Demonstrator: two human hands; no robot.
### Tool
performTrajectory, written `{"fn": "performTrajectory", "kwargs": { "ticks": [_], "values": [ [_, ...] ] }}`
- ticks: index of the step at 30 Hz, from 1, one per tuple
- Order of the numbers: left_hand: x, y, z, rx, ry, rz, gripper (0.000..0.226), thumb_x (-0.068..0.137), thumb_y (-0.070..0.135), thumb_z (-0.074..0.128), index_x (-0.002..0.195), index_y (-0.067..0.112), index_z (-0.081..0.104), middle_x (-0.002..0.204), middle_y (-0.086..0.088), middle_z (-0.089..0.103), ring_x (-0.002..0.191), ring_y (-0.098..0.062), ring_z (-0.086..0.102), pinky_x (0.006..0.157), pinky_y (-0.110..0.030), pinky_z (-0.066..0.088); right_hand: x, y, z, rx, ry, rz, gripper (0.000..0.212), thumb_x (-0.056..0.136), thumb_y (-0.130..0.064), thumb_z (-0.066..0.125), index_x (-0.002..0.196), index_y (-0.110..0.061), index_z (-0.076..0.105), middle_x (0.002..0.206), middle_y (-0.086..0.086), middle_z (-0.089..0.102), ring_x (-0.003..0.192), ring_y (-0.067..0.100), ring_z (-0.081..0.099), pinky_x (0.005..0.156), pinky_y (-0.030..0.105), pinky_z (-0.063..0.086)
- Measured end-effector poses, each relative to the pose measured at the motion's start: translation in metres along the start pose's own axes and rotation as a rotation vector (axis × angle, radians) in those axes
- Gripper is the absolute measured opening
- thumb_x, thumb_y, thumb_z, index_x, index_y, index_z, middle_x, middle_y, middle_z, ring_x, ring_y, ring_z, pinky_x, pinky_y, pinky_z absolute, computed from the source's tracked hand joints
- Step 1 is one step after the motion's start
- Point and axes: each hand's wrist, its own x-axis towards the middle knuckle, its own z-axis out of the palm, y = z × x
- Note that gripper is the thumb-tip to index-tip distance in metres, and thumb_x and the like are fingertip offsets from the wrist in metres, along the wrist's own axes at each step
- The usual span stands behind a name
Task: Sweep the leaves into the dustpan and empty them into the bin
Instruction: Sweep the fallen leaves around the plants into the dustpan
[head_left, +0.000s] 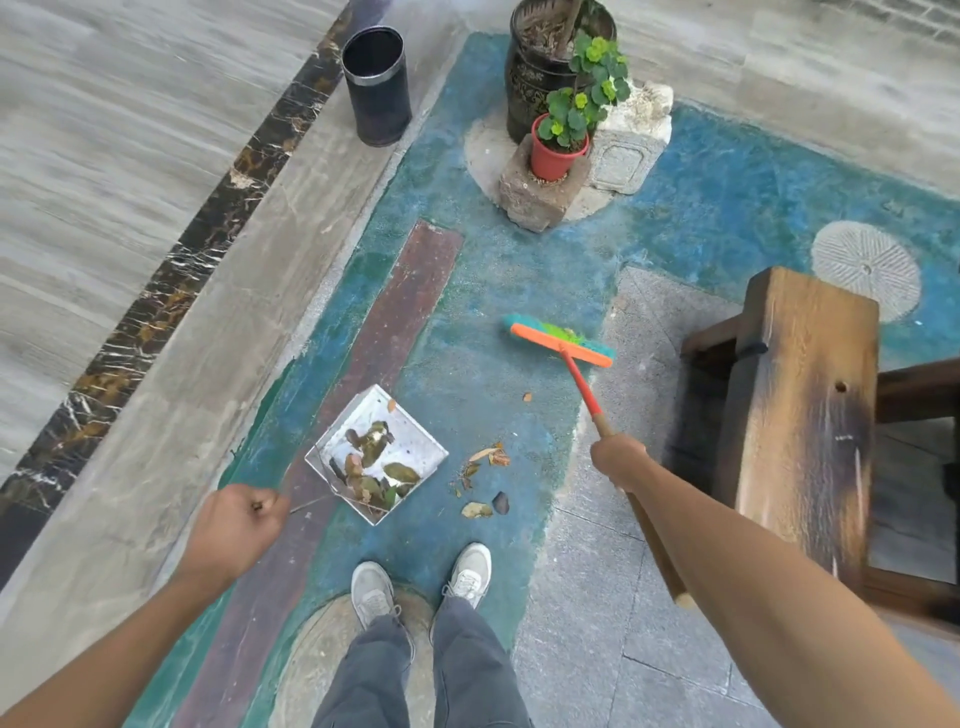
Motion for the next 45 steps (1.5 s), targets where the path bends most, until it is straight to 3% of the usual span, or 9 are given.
{"fn": "performTrajectory", "kwargs": {
  "ticks": [4, 8, 14, 18, 23, 32, 36, 41, 45],
  "values": [
    [-0.008, 0.005, 0.011, 0.156, -0.087, 0.090, 0.050, 0.081, 0.003, 0.061, 0.057, 0.016, 0.019, 0.049, 0.001, 0.015, 0.047, -0.014, 0.012, 0.044, -0.031, 0.022, -0.001, 0.018, 0.023, -0.124, -0.045, -0.073, 0.039, 0.094, -0.016, 0.039, 0.125, -0.001, 0.056, 0.123, 0.020, 0.059, 0.114, 0.036, 0.056, 0.092, 0.040, 0.046],
    [-0.007, 0.008, 0.030, 0.217, -0.164, 0.113, 0.052, 0.076, 0.001, 0.060, 0.056, 0.020, 0.017, 0.050, 0.002, 0.013, 0.048, -0.016, 0.012, 0.045, -0.026, 0.020, -0.018, 0.058, 0.070, -0.355, -0.073, -0.097, 0.038, 0.097, -0.016, 0.035, 0.126, 0.000, 0.054, 0.079, 0.005, 0.054, 0.062, 0.014, 0.055, 0.045, 0.021, 0.040],
    [-0.012, 0.019, 0.052, 0.231, -0.206, 0.124, 0.050, 0.077, 0.005, 0.059, 0.054, 0.021, 0.017, 0.048, 0.004, 0.015, 0.046, -0.014, 0.016, 0.046, -0.025, 0.027, -0.068, 0.135, 0.125, -0.364, -0.080, -0.076, 0.034, 0.101, -0.021, 0.032, 0.120, -0.002, 0.053, 0.074, -0.001, 0.047, 0.060, 0.008, 0.053, 0.040, 0.019, 0.035],
    [-0.016, 0.014, 0.055, 0.260, -0.252, 0.142, 0.049, 0.079, 0.008, 0.058, 0.055, 0.020, 0.017, 0.048, 0.002, 0.015, 0.046, -0.016, 0.016, 0.047, -0.027, 0.026, -0.109, 0.175, 0.162, -0.398, -0.078, -0.066, 0.039, 0.103, -0.027, 0.029, 0.127, -0.003, 0.050, 0.076, -0.002, 0.043, 0.057, 0.004, 0.043, 0.046, 0.018, 0.036],
    [-0.024, 0.004, 0.055, 0.323, -0.297, 0.238, 0.050, 0.079, 0.008, 0.058, 0.055, 0.020, 0.015, 0.052, 0.000, 0.013, 0.050, -0.019, 0.015, 0.048, -0.032, 0.018, -0.162, 0.187, 0.189, -0.299, -0.127, 0.064, 0.047, 0.101, -0.040, 0.029, 0.124, -0.007, 0.052, 0.117, 0.006, 0.061, 0.104, 0.018, 0.064, 0.083, 0.029, 0.052],
    [-0.045, -0.023, 0.042, 0.387, -0.346, 0.297, 0.046, 0.086, 0.017, 0.053, 0.051, 0.020, 0.023, 0.048, 0.003, 0.022, 0.041, -0.011, 0.023, 0.048, -0.027, 0.031, -0.198, 0.162, 0.209, 0.042, -0.081, 0.235, 0.049, 0.101, -0.044, 0.028, 0.107, -0.006, 0.059, 0.097, 0.007, 0.069, 0.090, 0.024, 0.069, 0.079, 0.034, 0.057],
    [-0.042, -0.034, 0.046, 0.413, -0.379, 0.311, 0.045, 0.082, 0.014, 0.053, 0.051, 0.020, 0.021, 0.048, 0.002, 0.020, 0.042, -0.013, 0.020, 0.046, -0.028, 0.028, -0.191, 0.127, 0.206, 0.020, -0.077, 0.183, 0.045, 0.103, -0.026, 0.026, 0.129, -0.002, 0.053, 0.118, 0.013, 0.064, 0.108, 0.028, 0.063, 0.094, 0.037, 0.052],
    [-0.031, -0.041, 0.072, 0.448, -0.407, 0.274, 0.045, 0.078, 0.010, 0.054, 0.047, 0.017, 0.022, 0.046, 0.003, 0.021, 0.041, -0.013, 0.023, 0.047, -0.027, 0.034, -0.188, 0.106, 0.233, -0.032, -0.076, 0.153, 0.040, 0.104, -0.015, 0.029, 0.140, -0.001, 0.041, 0.125, 0.013, 0.060, 0.109, 0.026, 0.065, 0.084, 0.031, 0.055],
    [-0.029, -0.037, 0.093, 0.512, -0.408, 0.226, 0.045, 0.080, 0.015, 0.055, 0.046, 0.014, 0.026, 0.047, -0.005, 0.029, 0.044, -0.023, 0.038, 0.047, -0.028, 0.030, -0.211, 0.112, 0.278, 0.078, -0.153, 0.151, 0.046, 0.104, -0.033, 0.026, 0.105, -0.002, 0.059, 0.101, 0.011, 0.068, 0.086, 0.023, 0.069, 0.079, 0.035, 0.060]
  ]
}}
